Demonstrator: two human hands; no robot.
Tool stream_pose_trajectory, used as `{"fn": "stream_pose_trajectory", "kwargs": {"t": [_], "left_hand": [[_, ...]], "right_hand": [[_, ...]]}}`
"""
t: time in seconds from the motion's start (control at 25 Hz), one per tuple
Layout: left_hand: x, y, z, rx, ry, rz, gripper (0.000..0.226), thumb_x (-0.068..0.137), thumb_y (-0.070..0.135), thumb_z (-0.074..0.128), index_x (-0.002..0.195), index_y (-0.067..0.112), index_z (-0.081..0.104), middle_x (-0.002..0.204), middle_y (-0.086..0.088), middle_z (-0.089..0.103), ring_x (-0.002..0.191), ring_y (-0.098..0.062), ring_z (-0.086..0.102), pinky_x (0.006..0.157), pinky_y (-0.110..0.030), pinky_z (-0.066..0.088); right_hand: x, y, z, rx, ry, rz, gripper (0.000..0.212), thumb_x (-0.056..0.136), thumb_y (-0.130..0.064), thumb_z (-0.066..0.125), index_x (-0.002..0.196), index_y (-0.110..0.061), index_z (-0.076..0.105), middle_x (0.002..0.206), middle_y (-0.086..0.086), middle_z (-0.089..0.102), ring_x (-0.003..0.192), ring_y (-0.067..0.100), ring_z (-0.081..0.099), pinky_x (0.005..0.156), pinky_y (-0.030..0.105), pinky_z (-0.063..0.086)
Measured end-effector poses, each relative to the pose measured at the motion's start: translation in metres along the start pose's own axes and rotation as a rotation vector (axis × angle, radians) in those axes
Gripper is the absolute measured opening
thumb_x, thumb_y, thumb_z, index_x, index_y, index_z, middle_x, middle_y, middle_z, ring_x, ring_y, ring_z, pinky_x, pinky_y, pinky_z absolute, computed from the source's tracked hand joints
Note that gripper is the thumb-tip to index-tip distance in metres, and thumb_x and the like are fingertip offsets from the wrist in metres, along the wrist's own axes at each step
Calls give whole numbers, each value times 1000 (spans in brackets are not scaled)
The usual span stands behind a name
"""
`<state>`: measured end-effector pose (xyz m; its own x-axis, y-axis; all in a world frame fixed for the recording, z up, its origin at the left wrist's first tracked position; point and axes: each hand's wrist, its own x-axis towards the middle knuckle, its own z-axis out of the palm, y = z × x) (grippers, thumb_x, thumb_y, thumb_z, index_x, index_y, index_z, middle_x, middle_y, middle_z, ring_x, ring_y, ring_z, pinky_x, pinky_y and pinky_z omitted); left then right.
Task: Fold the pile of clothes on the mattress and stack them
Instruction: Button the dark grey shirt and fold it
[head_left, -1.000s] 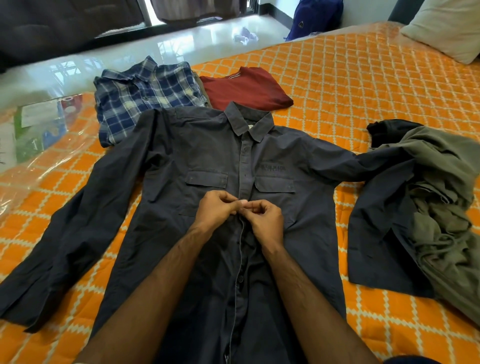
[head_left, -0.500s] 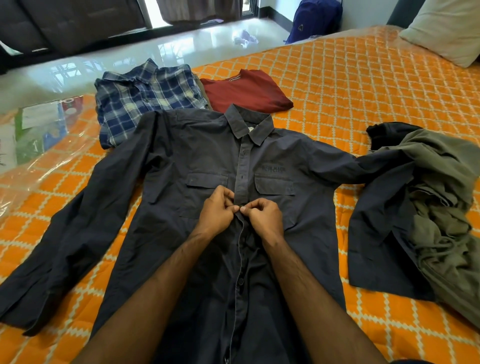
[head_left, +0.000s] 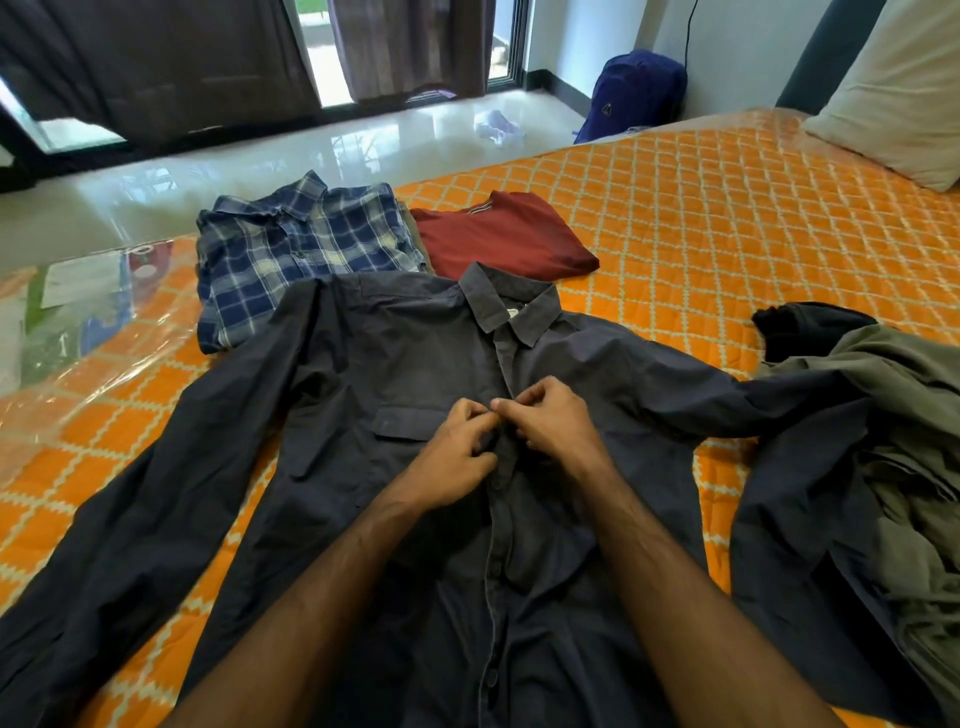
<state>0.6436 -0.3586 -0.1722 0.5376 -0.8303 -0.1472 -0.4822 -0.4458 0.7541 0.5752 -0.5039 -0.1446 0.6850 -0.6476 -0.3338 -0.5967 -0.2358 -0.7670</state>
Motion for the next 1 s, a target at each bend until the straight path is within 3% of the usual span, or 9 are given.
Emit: {"fn": "stream_pose_trajectory", "kwargs": {"t": [0.16,0.24,0.32,0.44,0.6,0.76,0.88,1.0], "left_hand": [[8,-7,-4,6,-9,48,47,96,3,54,136,27,59,122,9,43,103,-5,52,93,-24,47],[14,-9,-5,-4,108,51,46,91,-3,51,123,27,63,113,9,50,104,-2,55,91,-25,50],[23,-8,-7,25,234,9,28,91,4,61,111,24,63,103,9,51,96,-3,57,84,-24,51],[33,-6,-8,121,225,-78,22,88,24,74,107,24,65,96,11,50,86,-1,52,79,-21,48],[38,-1,-5,184,207,-131,14,87,29,75,99,29,66,96,12,55,85,-5,56,75,-25,50],[43,5,-9,-102,201,-340,12,86,25,77,83,31,67,81,12,68,75,-4,64,66,-25,54],[44,8,-15,-326,161,-442,5,87,18,77,87,20,72,77,1,73,59,-7,65,41,-23,47],[43,9,-19,-402,130,-476,4,88,13,75,89,15,72,79,-2,75,56,-7,64,39,-25,46]], "right_hand": [[11,17,-1,313,-82,148,12,94,-18,69,88,-9,65,76,9,70,59,15,67,60,31,57],[11,19,0,424,-68,179,7,95,-5,63,89,-7,64,77,8,69,59,13,64,55,25,54],[9,21,0,453,-68,174,6,93,1,63,95,-3,67,81,7,69,64,12,64,57,23,54],[8,27,5,445,-29,170,13,91,1,64,100,-5,72,91,9,74,81,21,72,72,33,59],[8,33,16,471,49,173,17,86,0,69,98,-10,75,91,7,77,90,26,74,86,46,61],[7,30,20,490,113,194,17,83,-4,72,97,-14,74,88,4,77,86,21,75,85,46,61],[7,26,23,448,100,180,17,83,-16,72,100,-16,72,89,3,77,86,19,74,83,48,61],[9,27,20,390,50,159,13,87,-16,70,100,-16,70,89,4,76,84,22,74,81,49,61]]}}
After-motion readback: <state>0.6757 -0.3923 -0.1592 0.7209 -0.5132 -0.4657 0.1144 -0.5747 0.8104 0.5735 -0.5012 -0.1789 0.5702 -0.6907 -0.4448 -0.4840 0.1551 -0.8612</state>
